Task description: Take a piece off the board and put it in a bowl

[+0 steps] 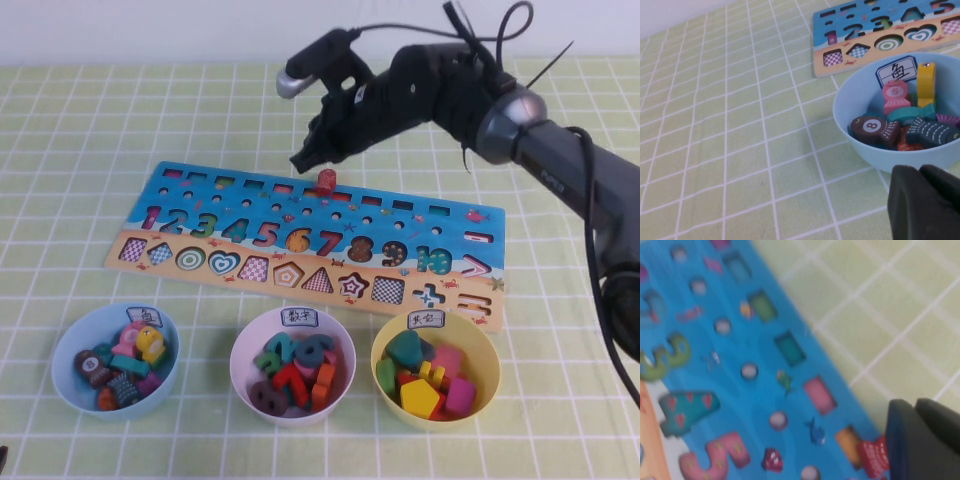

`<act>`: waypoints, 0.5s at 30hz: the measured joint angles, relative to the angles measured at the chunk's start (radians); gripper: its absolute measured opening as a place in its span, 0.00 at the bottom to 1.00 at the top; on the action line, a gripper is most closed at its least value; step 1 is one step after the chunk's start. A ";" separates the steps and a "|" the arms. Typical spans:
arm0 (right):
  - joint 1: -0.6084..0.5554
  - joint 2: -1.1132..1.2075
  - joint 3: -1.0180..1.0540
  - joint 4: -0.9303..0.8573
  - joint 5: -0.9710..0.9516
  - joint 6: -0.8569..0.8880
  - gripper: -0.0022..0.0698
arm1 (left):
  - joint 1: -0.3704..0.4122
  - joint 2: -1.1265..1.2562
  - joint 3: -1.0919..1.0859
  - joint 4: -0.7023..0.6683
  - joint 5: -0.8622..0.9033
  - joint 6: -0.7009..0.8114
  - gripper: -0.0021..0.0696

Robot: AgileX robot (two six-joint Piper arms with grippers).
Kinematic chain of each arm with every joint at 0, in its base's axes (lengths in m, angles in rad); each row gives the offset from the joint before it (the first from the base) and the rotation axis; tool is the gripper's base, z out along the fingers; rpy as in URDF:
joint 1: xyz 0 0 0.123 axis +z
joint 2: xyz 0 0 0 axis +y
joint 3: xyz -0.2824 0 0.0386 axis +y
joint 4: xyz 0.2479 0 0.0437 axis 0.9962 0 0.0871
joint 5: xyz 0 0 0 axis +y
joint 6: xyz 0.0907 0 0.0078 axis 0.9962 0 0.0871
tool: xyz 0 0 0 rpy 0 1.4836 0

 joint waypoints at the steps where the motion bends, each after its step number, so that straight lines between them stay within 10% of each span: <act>1: 0.000 -0.004 -0.012 0.000 0.004 0.000 0.04 | 0.000 0.000 0.000 0.000 0.000 0.000 0.02; 15: -0.002 -0.016 -0.038 -0.023 0.037 0.037 0.06 | 0.000 0.000 0.000 0.000 0.000 0.000 0.02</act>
